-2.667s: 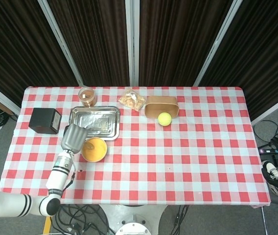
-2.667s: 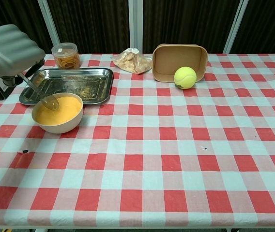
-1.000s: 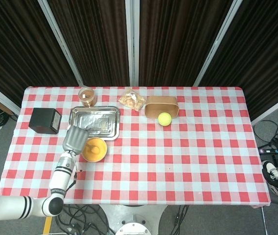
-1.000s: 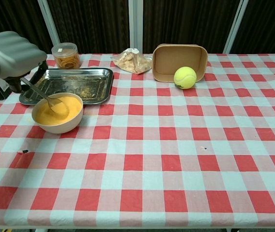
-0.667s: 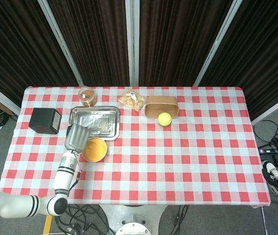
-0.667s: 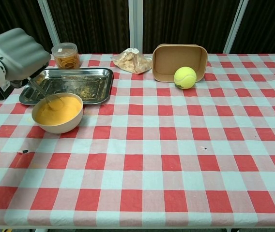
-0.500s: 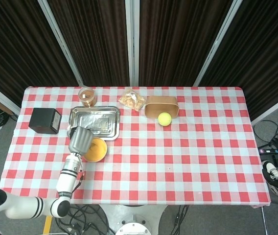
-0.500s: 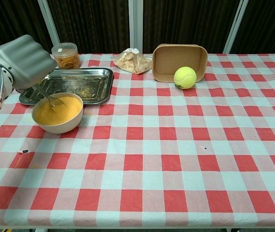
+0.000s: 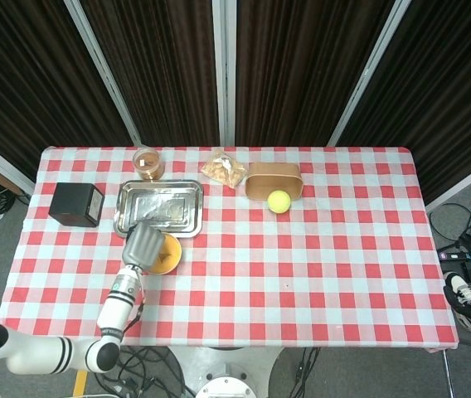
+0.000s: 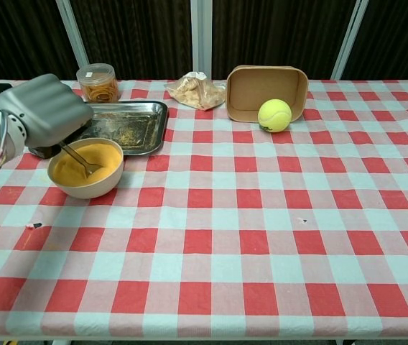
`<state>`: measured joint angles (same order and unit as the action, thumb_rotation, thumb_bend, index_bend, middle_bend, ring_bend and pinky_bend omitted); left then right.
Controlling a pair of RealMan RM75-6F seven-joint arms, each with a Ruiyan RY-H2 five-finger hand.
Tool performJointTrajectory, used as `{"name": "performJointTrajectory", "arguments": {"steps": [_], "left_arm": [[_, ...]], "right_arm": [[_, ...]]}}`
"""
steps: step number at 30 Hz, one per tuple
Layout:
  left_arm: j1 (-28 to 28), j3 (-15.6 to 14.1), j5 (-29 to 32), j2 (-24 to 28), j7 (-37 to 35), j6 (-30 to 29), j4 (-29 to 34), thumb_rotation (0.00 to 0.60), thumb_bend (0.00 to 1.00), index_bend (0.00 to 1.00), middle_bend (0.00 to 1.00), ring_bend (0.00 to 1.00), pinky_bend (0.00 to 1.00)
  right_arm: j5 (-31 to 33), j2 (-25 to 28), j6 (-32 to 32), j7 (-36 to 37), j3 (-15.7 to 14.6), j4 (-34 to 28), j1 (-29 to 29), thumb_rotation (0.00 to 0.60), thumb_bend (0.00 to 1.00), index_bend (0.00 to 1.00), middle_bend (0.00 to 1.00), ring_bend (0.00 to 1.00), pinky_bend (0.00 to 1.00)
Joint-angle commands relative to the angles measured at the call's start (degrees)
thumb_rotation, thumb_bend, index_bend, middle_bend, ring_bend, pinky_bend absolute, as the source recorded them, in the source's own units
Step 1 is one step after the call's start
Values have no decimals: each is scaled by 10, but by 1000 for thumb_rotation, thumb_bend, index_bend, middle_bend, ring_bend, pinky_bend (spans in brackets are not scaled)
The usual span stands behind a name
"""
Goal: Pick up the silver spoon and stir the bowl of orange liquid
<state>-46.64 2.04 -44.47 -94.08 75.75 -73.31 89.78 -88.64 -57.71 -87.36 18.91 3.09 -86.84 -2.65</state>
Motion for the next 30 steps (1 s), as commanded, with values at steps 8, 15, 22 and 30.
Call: {"name": "performJointTrajectory", "arguments": {"steps": [8,15,22,30], "left_arm": [[8,36,42,64,-95,53,44,600,413,663,989,973,983],[13,47,61,117,-161,89,70,600,413,663,989,972,983],[16,34,37,139,-176,71,88,600,412,663,988,972,983],[15,0,-26,121,-124,3,80,600,412,663,988,973,983]], "right_arm": [[0,0,-3,1,0,0,2,600,269,0,55,0,0],[-2,0,-3,0,0,-1,1,600,271,0,55,0,0],[-4,1,-5,-2,-1,-3,2,600,270,0,54,0,0],[-5,2,-8,-4,-1,-5,3,600,270,0,54,0,0]]}}
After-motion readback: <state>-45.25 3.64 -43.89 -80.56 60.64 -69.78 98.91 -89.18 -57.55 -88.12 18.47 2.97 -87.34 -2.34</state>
